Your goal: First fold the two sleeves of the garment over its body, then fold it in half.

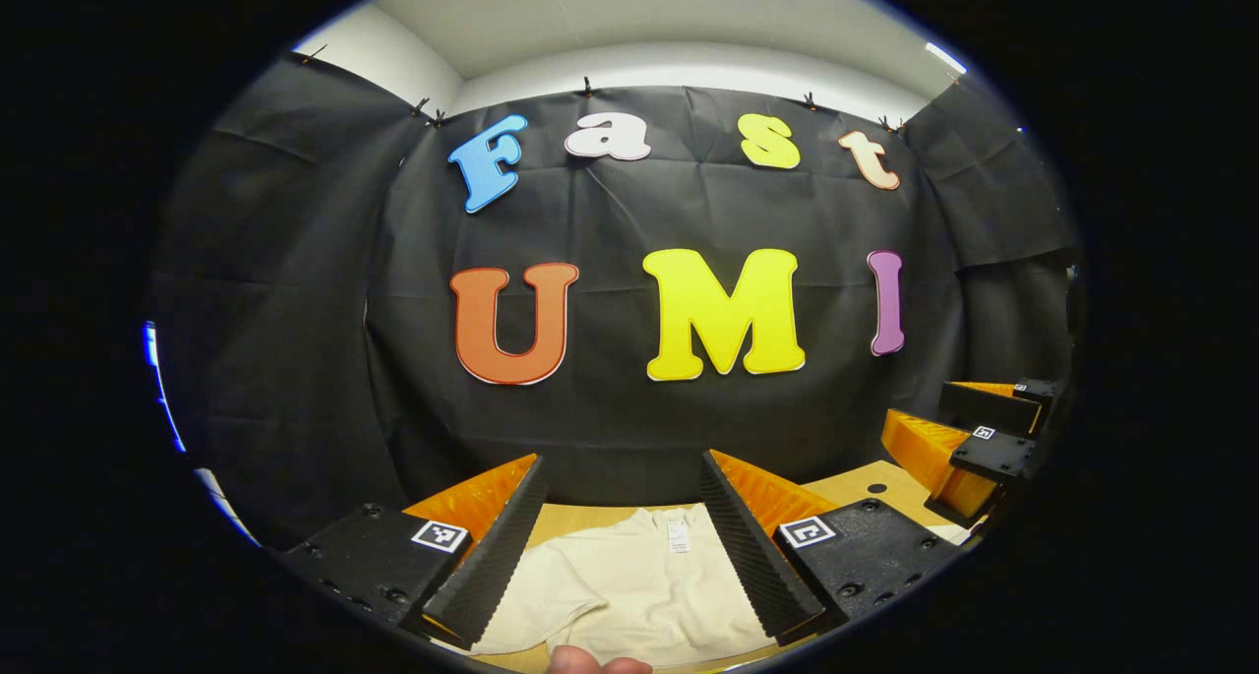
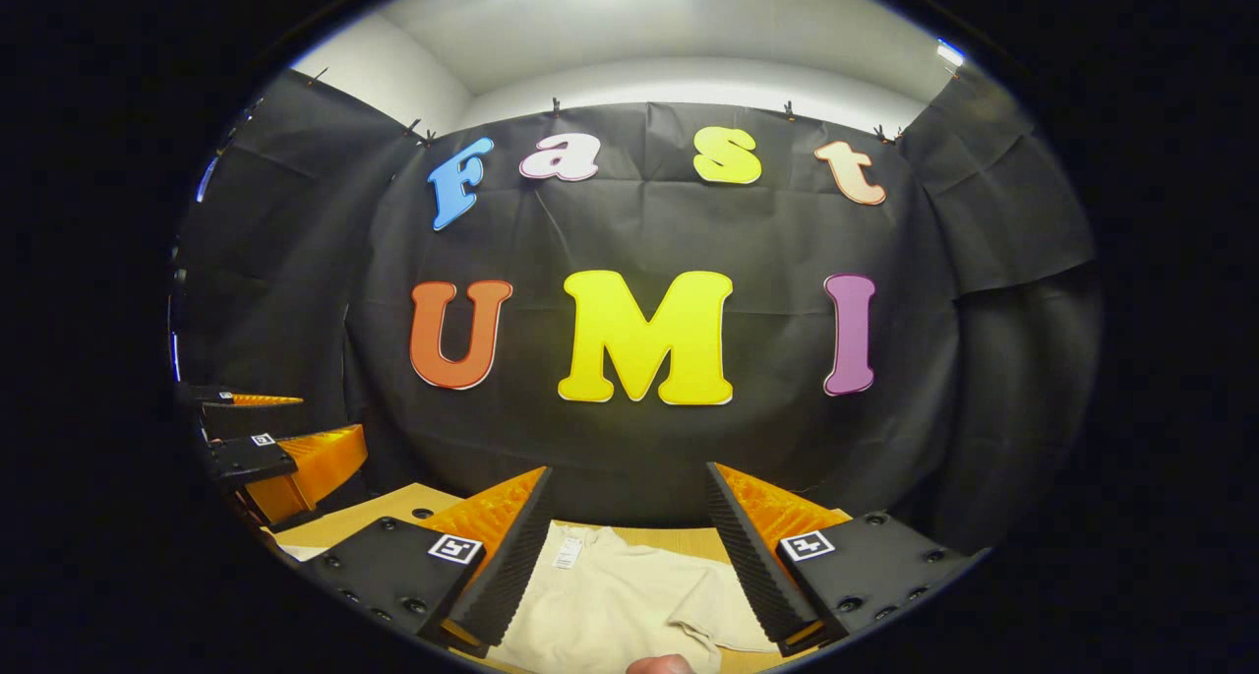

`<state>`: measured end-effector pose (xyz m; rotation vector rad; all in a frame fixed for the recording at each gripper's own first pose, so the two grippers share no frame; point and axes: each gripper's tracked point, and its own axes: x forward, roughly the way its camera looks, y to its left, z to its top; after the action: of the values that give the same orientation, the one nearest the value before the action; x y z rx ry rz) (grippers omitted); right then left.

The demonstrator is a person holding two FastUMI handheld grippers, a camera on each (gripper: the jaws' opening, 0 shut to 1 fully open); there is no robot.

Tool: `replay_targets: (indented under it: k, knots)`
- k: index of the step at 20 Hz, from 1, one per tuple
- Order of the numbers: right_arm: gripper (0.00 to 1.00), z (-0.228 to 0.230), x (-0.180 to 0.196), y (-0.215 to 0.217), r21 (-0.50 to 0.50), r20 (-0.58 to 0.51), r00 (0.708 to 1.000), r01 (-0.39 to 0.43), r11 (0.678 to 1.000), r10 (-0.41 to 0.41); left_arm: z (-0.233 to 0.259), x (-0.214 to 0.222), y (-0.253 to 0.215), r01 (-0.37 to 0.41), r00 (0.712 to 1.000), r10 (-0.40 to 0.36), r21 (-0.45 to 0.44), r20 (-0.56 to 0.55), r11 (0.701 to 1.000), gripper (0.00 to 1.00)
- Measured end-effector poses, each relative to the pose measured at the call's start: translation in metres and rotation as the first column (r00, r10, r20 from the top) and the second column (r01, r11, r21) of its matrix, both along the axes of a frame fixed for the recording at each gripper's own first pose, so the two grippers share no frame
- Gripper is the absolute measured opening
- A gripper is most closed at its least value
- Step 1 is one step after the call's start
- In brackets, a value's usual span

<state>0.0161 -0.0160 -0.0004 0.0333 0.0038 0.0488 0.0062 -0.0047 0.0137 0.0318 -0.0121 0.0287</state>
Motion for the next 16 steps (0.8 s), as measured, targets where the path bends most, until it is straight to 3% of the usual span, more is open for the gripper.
replay_targets:
  k: [8,16]
  knots:
    - [0.94,-0.007,-0.001,-0.026,0.015,-0.023,1.0,0.022,1.0,-0.022,-0.002,0.001,-0.009,-0.002,1.0,0.002,0.012,-0.015,1.0,0.99]
    - [0.94,-0.044,-0.017,-0.106,0.021,-0.118,0.989,0.093,0.995,-0.09,-0.021,0.005,-0.055,0.07,0.996,-0.069,0.025,-0.048,0.997,0.99]
